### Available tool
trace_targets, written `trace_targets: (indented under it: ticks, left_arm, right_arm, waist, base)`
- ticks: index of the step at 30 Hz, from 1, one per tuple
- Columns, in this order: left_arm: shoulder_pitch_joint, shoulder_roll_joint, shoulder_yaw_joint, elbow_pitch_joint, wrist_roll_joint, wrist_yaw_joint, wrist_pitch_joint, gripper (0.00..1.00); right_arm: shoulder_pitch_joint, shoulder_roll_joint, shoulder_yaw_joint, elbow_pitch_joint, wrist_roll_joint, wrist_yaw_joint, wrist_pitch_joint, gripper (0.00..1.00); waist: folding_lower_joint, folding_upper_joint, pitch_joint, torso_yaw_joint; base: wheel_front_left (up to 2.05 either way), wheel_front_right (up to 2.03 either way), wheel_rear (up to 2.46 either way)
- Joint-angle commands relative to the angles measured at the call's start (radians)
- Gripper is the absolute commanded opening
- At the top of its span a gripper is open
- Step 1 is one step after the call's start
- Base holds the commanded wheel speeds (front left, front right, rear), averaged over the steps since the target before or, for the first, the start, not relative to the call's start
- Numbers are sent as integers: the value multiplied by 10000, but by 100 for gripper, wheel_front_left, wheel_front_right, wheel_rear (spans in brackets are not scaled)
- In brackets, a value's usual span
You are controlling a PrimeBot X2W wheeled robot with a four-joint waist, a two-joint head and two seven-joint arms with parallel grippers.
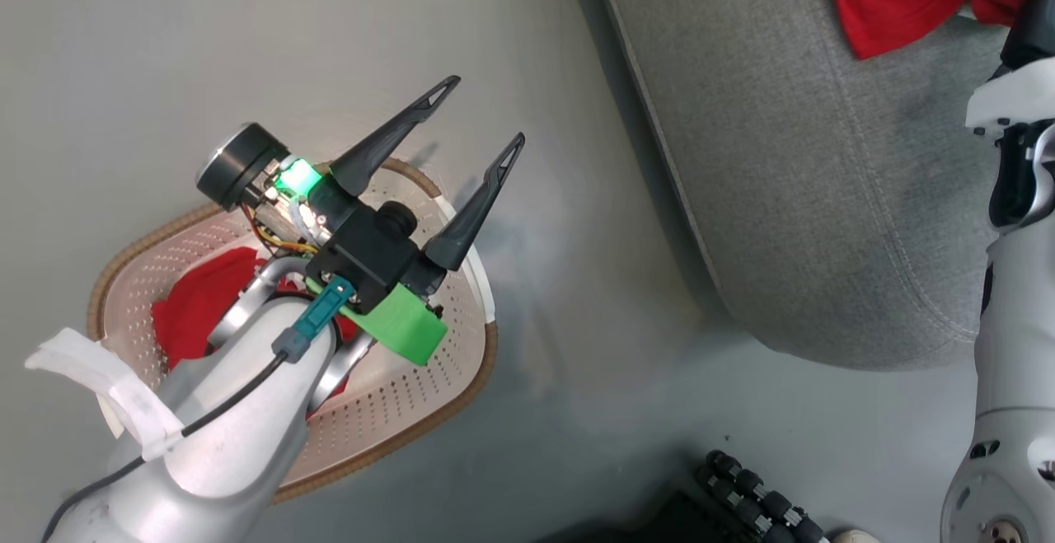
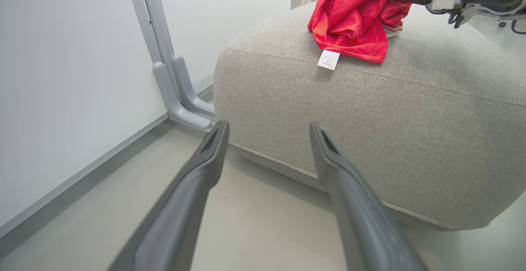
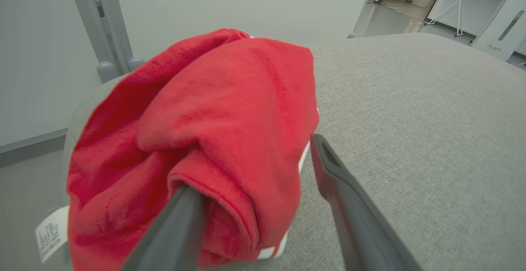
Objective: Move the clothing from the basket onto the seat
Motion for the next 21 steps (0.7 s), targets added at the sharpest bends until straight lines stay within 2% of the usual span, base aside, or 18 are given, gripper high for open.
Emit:
trace_targets:
  ticks: [1, 15, 21]
  left_arm:
    - [179, -58, 7, 48, -81, 56, -60, 100]
    - [952, -513, 585, 102, -435, 382, -79, 100]
    - [1518, -768, 1196, 135, -610, 574, -80, 100]
  right_arm:
    - [334, -27, 37, -158, 115, -14, -15, 100]
    - [3272, -31, 1480, -1798, 582, -12, -15, 100]
    - [4010, 3, 2441, -2753, 827, -14, -13, 100]
  waist:
    - [-1, 91, -402, -71]
    - [-1, 91, -2427, -70]
    - [-1, 91, -3166, 274]
  base:
    - [0, 0, 0]
    - [0, 0, 0]
    - [0, 0, 0]
